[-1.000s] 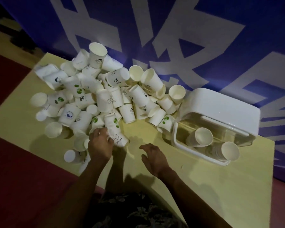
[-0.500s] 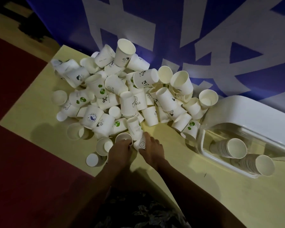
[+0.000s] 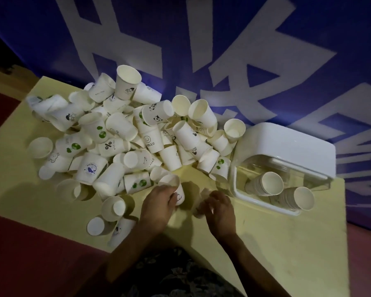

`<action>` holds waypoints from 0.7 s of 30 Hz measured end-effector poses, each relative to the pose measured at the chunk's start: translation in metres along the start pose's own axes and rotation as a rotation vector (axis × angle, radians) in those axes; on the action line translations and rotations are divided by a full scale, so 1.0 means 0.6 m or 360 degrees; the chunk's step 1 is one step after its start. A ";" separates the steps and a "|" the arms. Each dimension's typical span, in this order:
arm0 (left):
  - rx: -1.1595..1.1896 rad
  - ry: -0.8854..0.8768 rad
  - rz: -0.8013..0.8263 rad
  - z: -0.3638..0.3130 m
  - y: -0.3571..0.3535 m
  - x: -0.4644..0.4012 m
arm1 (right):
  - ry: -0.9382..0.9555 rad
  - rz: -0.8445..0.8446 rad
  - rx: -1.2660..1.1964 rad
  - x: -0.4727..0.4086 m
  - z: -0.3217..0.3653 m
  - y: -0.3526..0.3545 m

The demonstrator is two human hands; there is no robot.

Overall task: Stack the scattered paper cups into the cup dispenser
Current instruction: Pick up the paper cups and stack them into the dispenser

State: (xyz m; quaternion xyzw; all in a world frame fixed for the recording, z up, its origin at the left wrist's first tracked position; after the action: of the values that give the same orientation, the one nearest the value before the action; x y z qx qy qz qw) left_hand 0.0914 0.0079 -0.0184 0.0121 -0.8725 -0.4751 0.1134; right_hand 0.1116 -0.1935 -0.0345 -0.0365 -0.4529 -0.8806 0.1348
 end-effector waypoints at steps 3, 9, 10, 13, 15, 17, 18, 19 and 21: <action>0.0014 -0.0182 -0.0059 -0.060 0.006 -0.012 | -0.0036 -0.0245 -0.0200 0.026 -0.015 0.050; 0.0199 -0.0477 -0.0162 -0.195 0.008 -0.014 | -0.0113 -0.0754 -0.0224 0.075 -0.058 0.161; 0.0207 -0.0535 -0.0173 -0.219 0.006 -0.013 | -0.0114 -0.0830 -0.0220 0.082 -0.067 0.180; 0.0215 -0.0688 -0.0188 -0.288 -0.010 -0.013 | -0.0105 -0.1010 -0.0204 0.101 -0.101 0.233; 0.0199 -0.0778 -0.0189 -0.328 -0.026 -0.011 | -0.0123 -0.1082 -0.0188 0.110 -0.128 0.263; 0.0166 -0.0857 -0.0173 -0.361 -0.046 -0.013 | -0.0143 -0.1093 -0.0136 0.116 -0.158 0.287; 0.0139 -0.0887 -0.0145 -0.374 -0.057 -0.015 | -0.0143 -0.1075 -0.0099 0.117 -0.172 0.297; 0.0097 -0.0905 -0.0097 -0.384 -0.068 -0.017 | -0.0137 -0.1042 -0.0054 0.118 -0.186 0.305; -0.0030 -0.0915 0.0010 -0.399 -0.093 -0.021 | -0.0158 -0.0919 0.0028 0.117 -0.212 0.316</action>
State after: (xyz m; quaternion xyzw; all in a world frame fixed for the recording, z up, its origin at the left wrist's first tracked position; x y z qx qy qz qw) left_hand 0.1492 -0.2187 0.0582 -0.1269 -0.8645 -0.4667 -0.1371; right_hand 0.1026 -0.4158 0.0531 0.0521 -0.4583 -0.8756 -0.1436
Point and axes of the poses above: each hand's wrist, its own x-axis away from the middle knuckle, its own y-axis out of the back of the hand, z = x × y, the point moved 1 cm from there along -x, towards the middle knuckle, and after that the axes turned 7 degrees about -x, right-handed, at the moved point
